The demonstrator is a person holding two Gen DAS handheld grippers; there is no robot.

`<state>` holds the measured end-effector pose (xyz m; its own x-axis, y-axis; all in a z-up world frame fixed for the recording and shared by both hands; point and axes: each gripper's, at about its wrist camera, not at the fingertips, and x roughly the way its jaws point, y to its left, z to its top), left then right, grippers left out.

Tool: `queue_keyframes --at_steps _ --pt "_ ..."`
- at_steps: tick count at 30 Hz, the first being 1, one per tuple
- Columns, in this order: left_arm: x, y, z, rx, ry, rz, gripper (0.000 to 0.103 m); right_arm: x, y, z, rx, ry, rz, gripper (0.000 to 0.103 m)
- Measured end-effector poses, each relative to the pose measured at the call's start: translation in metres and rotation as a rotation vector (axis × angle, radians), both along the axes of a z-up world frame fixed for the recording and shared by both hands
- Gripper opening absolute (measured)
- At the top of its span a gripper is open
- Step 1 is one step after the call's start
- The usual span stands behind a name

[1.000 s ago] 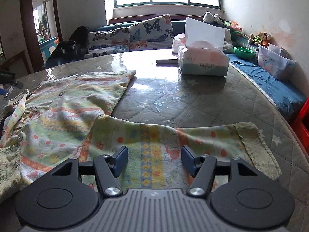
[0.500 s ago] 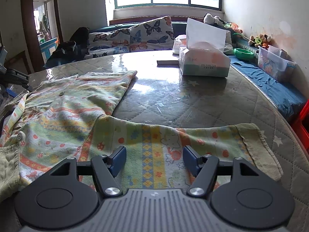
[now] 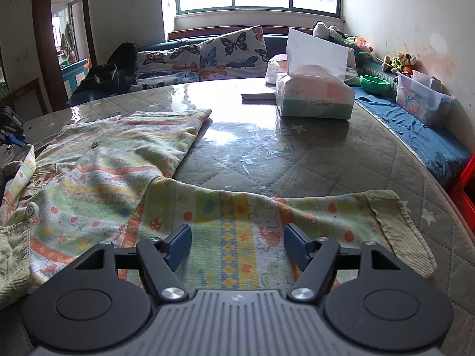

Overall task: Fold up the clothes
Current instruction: 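Move the left gripper to the sleeve cuff and close on it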

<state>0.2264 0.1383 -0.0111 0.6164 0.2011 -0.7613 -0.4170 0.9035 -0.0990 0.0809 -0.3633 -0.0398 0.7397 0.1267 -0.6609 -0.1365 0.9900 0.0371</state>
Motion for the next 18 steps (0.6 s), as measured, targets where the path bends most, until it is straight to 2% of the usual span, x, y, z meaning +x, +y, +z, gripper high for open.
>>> queue_keyframes --at_steps 3,7,12,18 --pt "-0.008 0.007 0.006 -0.049 -0.025 -0.001 0.016 -0.001 0.001 0.000 -0.002 -0.003 -0.001 0.071" --pt "-0.009 0.001 0.011 -0.037 -0.028 -0.010 0.019 -0.001 0.001 0.000 -0.002 -0.003 -0.001 0.071" --pt "-0.006 -0.012 0.010 -0.054 -0.011 -0.026 0.046 -0.002 0.001 0.000 0.000 -0.003 0.000 0.072" --pt "0.002 -0.023 0.000 -0.072 0.037 -0.004 0.052 -0.002 -0.001 0.000 0.006 -0.007 0.002 0.073"
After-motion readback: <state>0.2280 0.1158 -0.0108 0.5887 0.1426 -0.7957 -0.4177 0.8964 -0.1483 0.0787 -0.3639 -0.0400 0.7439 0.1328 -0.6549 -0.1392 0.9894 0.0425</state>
